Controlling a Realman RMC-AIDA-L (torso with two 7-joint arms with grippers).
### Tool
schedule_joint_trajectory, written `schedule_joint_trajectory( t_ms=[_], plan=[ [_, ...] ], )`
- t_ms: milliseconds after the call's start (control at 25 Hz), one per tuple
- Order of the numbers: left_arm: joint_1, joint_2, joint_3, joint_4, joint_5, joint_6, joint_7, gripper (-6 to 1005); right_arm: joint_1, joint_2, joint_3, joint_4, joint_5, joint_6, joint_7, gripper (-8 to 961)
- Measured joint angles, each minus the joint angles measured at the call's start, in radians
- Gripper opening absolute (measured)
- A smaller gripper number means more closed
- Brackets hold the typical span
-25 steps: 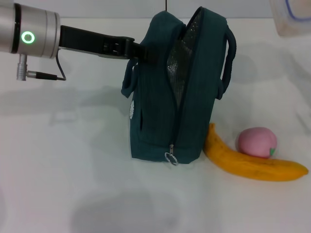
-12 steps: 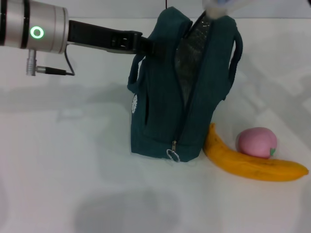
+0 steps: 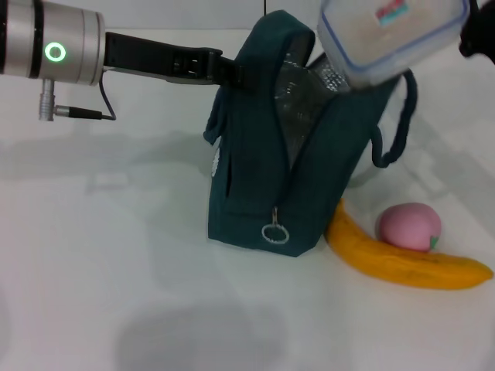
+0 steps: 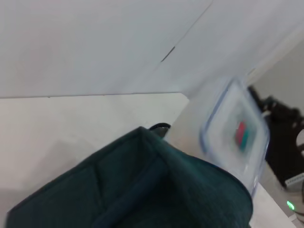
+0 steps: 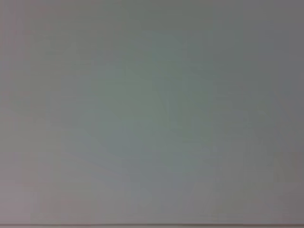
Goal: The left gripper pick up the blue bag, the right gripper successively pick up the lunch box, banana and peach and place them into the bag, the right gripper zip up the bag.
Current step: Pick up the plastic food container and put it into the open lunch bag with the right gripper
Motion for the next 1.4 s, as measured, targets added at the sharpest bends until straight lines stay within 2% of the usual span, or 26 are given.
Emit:
schedule_joint_trajectory(
  t_ms=[240,520,920,1200,1400],
  plan=[
    [-0.003,0.0,0.004,-0.001,0.001,0.0,0.001,68,-0.039,0.002,-0.052,-0.015,-0.02,0.031,-0.002,116],
    [-0.007,-0.005,0.004,-0.002,0.0,-0.001,0.001,68,0.036,0.002,-0.167,0.018,-0.024,0.053,-0.003,118],
    [-0.009,-0.008,0.008,-0.003,-0.001,-0.001,0.001,68,0.083,0.001,-0.186,0.006,-0.05,0.136,-0.05,120],
    [-0.007,-0.009,0.095,-0.005,-0.043,-0.001,0.013,68,0.121,0.002,-0.186,0.016,-0.057,0.169,-0.181,122],
    [-0.004,-0.009,0.11,-0.006,-0.051,-0.002,0.035,68,0.165,0.002,-0.187,0.022,-0.133,0.201,-0.224,123]
  ],
)
